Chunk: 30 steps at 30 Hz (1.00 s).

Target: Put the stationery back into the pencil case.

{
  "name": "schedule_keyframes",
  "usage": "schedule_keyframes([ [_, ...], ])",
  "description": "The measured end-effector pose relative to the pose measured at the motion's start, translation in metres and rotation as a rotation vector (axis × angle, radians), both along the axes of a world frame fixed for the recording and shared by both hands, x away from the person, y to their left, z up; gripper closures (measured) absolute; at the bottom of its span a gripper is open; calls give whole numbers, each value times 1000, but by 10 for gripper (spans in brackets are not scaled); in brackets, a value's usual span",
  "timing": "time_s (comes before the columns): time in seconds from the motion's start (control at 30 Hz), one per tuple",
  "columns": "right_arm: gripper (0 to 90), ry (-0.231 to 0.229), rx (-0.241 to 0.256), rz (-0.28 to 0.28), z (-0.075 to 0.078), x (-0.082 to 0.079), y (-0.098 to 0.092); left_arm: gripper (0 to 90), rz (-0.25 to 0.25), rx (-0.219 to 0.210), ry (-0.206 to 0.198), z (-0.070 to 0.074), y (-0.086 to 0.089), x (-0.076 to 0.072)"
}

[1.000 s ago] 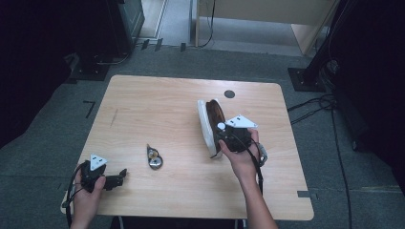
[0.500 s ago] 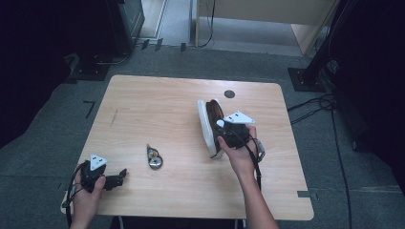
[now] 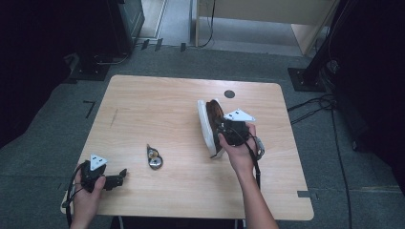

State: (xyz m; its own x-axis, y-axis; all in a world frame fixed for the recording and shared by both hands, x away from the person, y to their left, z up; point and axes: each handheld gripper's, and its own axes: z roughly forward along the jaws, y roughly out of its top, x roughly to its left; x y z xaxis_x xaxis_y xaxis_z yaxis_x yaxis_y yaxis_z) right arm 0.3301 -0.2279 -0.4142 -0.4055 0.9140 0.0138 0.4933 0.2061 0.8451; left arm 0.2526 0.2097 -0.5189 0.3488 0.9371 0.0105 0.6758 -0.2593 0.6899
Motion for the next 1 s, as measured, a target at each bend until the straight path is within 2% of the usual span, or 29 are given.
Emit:
schedule_keyframes([
  [0.27,900,3,-32,-24,0,-2,-3,27,1,0,0,0,0,0],
  [0.5,900,18,-42,-33,0,1,0,27,0,1,0,0,0,0],
  [0.63,900,26,-65,-39,0,0,2,27,-1,1,0,0,0,0],
  [0.73,900,29,-59,-50,-2,0,1,27,-2,3,0,0,0,0],
  [0.83,900,41,-62,-38,-5,-3,1,27,-1,2,0,0,0,0],
  [1.0,900,34,-91,-45,-8,-10,5,27,-1,2,0,0,0,0],
])
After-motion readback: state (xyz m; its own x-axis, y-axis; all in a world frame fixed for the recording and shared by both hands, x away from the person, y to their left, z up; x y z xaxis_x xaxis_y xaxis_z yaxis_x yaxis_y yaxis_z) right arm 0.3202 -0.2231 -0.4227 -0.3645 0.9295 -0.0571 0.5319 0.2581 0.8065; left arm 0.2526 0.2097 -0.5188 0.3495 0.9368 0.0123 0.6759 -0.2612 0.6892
